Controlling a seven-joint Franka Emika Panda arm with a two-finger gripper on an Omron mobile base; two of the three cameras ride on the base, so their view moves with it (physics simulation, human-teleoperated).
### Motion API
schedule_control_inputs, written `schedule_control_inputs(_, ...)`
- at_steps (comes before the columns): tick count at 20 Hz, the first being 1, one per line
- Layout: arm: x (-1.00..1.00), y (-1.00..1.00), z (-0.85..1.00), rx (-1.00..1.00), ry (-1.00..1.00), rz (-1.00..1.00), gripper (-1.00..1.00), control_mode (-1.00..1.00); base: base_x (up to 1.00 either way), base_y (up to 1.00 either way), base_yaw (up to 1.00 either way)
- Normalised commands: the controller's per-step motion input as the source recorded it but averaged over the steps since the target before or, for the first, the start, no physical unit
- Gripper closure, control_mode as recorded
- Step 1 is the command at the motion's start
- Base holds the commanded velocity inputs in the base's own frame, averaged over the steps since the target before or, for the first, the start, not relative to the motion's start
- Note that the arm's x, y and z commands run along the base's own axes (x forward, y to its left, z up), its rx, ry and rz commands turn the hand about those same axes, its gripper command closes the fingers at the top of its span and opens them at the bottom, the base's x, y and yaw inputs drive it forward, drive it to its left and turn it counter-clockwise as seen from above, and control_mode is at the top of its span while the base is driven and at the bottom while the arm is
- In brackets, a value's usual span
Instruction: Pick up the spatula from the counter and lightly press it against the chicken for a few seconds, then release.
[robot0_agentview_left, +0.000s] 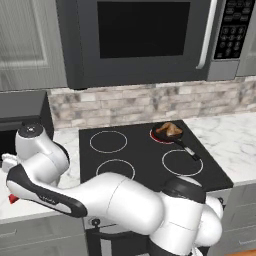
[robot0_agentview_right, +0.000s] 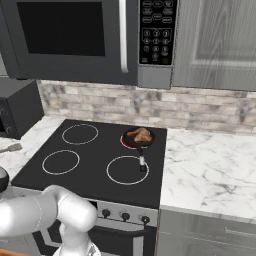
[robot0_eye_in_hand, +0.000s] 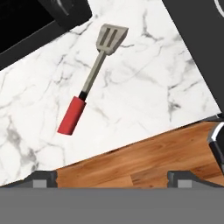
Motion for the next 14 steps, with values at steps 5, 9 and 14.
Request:
schedule_control_inputs(5,0.07,0.16,-0.13,0.00,0.08,-0.05,-1.00,-1.00,0.00,0.00,0.00)
schedule_control_inputs(9,0.07,0.11,-0.11,0.00,0.06,-0.04,-1.00,-1.00,0.00,0.00,0.00)
schedule_control_inputs(14,0.07,0.03,-0.14,0.00,0.05,-0.04,-1.00,-1.00,0.00,0.00,0.00)
